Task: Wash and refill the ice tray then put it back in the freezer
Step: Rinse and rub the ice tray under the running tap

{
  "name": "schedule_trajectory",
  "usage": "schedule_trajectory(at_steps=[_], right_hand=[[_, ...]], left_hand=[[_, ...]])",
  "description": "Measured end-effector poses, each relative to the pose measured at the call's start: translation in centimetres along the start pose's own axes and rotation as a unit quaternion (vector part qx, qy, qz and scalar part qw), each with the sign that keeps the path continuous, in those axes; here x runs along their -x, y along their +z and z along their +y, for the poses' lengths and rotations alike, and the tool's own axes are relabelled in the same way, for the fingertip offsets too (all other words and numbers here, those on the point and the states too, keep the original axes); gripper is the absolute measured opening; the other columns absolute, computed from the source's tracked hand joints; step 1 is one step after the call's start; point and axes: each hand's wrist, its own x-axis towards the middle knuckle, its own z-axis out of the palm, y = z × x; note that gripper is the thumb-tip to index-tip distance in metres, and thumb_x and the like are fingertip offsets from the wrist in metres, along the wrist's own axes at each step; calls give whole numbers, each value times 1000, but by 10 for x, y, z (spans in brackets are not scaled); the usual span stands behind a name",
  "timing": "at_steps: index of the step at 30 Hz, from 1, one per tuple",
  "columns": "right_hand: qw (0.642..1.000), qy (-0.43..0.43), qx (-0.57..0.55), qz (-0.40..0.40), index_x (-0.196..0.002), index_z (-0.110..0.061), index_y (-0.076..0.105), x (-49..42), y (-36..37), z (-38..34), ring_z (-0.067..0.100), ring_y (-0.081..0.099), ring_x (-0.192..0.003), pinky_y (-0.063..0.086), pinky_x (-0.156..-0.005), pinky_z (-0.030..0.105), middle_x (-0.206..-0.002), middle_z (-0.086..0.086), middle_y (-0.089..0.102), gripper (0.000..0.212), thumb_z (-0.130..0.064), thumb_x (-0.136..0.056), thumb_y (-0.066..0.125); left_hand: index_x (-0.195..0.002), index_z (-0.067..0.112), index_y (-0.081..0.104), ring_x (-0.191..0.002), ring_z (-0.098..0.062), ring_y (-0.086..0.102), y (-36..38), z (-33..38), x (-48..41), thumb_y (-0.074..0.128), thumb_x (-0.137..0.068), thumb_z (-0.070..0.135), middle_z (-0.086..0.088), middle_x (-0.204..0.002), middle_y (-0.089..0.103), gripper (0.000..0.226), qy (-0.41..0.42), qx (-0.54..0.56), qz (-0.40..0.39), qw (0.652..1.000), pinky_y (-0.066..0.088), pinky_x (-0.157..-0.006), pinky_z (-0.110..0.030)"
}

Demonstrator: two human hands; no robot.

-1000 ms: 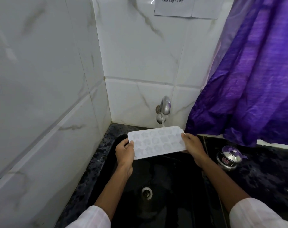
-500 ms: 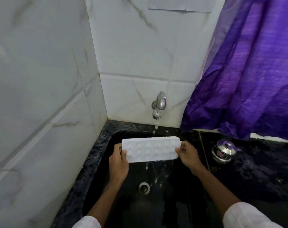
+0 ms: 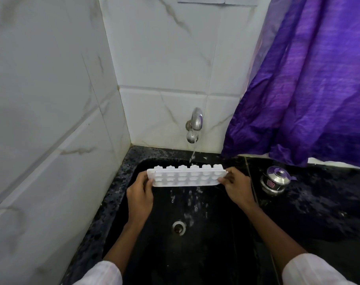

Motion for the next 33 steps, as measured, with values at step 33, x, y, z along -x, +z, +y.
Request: schedule_trajectory(at_steps=[33], right_hand=[[902,160,-344,-205,-125,-27,58,49,-15,11,12,69,-103,56,-91,41,-115,-4,71,38,-37,-90,67]], left_hand=[[-129,29,60,-113,-20,66,-5,38,109,50,-102,20,2,-122,69,30,-200,133,-302,923,54,-95,-38]])
